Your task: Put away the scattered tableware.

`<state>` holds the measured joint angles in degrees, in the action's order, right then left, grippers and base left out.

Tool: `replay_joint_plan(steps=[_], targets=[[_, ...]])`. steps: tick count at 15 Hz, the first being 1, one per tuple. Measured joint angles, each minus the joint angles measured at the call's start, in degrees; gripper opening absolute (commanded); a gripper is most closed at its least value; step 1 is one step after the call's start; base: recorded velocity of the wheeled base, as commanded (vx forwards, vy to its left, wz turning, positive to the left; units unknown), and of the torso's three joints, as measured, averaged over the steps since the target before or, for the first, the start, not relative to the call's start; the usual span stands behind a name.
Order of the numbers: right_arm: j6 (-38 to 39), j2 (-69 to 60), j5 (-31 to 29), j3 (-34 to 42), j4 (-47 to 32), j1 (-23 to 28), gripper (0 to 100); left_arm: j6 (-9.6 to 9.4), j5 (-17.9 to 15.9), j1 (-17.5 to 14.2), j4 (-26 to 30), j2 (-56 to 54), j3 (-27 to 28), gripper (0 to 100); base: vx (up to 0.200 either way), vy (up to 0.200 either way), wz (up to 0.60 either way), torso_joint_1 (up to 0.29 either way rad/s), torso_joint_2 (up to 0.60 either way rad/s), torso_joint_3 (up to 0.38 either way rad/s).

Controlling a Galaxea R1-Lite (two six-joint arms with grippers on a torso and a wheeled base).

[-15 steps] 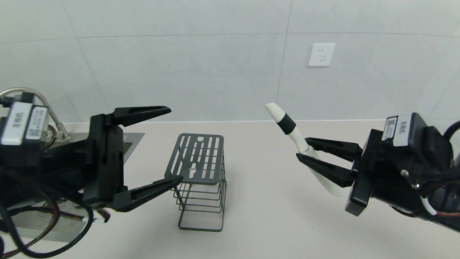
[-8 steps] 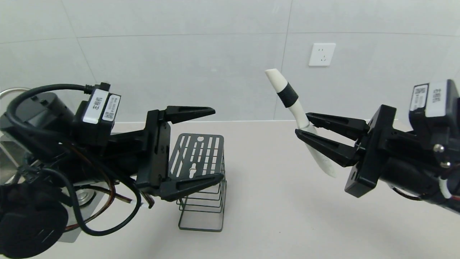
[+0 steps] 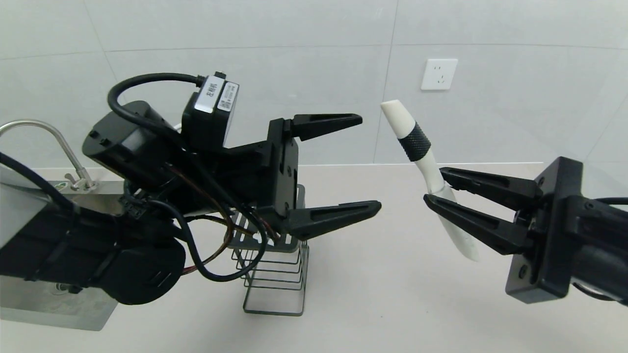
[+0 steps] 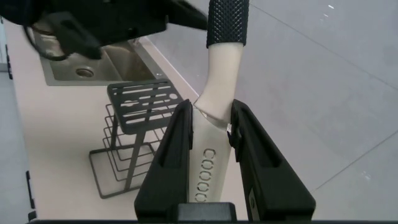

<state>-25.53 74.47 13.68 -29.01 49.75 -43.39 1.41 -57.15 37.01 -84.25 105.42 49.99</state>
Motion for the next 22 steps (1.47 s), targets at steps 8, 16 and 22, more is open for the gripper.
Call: replay_joint_plan(steps=[8,16,22], targets=[[0.0,-1.6,0.0,1.4,-0.3,-1.0,0,2.08,0.1,5.2,-0.1,5.0,5.7,100,0.0,0.0,0.0,0.0,0.0,0.0],[0.0,-1.6,0.0,1.8,-0.5,-0.9,0,9.42,2.4,8.1,-5.6,5.2,5.8,100,0.0,0.0,0.0,0.0,0.0,0.0],[0.0,-1.5,0.0,1.6,-0.6,-1.3,0,9.89,2.6,8.5,-5.7,5.6,5.7,100,0.0,0.0,0.0,0.0,0.0,0.0]])
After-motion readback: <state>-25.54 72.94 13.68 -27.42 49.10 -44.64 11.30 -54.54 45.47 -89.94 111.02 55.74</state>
